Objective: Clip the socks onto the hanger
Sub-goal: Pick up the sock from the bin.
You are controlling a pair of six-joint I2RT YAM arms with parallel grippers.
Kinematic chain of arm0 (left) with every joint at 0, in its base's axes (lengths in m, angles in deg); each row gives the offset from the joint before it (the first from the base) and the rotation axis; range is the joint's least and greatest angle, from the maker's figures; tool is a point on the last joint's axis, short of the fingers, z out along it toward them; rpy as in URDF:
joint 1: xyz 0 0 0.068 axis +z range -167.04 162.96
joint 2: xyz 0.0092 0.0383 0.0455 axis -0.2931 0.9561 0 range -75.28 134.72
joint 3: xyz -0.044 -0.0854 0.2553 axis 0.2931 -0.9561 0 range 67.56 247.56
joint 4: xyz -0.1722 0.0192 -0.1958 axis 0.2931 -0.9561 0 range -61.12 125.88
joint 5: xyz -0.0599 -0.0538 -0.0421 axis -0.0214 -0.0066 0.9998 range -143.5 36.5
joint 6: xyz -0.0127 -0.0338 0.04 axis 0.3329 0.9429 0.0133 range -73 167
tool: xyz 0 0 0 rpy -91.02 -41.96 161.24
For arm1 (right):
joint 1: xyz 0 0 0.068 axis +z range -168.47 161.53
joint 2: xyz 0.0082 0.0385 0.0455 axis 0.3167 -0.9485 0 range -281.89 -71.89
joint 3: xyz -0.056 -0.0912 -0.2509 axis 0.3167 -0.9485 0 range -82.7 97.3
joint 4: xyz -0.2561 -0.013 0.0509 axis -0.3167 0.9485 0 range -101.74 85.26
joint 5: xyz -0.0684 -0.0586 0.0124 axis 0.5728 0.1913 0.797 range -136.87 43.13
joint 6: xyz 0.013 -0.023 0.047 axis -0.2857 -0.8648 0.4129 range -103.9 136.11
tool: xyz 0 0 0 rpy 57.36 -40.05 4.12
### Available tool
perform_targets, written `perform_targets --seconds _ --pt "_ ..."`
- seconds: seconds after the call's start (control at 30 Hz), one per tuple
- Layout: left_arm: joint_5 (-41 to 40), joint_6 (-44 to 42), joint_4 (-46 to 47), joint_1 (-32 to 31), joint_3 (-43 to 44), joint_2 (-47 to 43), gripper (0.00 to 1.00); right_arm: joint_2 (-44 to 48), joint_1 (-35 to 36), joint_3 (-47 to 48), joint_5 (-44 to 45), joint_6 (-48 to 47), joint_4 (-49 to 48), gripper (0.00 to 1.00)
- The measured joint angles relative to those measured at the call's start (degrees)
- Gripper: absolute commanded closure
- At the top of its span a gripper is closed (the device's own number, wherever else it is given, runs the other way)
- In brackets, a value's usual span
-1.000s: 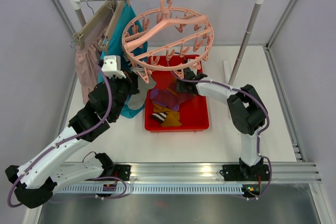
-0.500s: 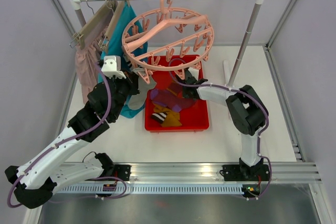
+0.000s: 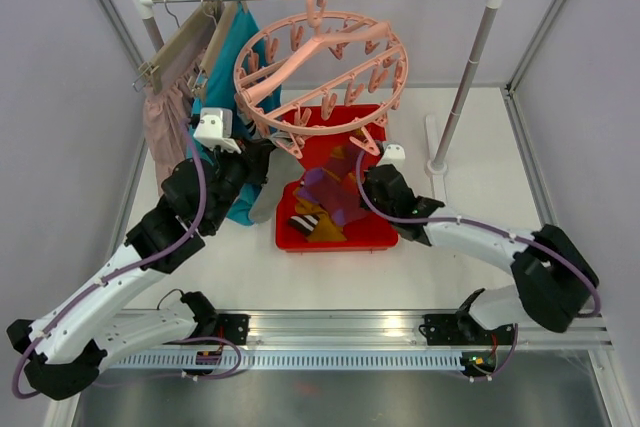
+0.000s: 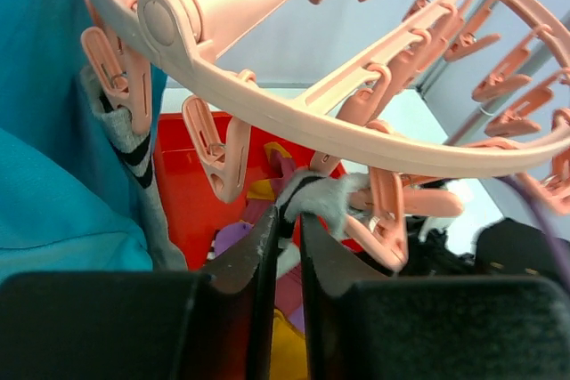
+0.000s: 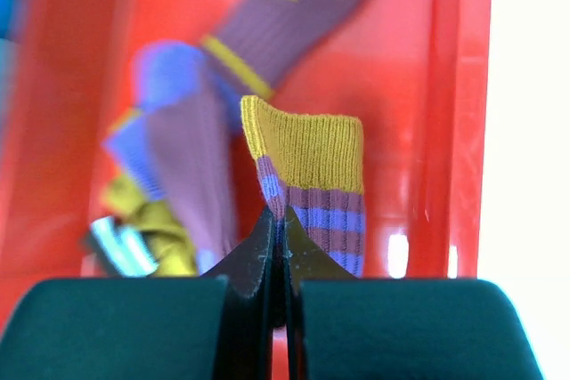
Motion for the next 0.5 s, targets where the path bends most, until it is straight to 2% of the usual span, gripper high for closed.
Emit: perform_targets --seconds 0.3,0.5 --pt "7.5 1.1 -2.9 0.0 0.0 -1.8 0.64 21.4 2.2 -11.0 -1.1 -3.0 -9.9 1.0" --pt "15.5 1.7 -4.0 0.1 0.0 -5.8 0.59 32.6 2.3 -13.2 -3.1 -4.9 -11.6 1.0"
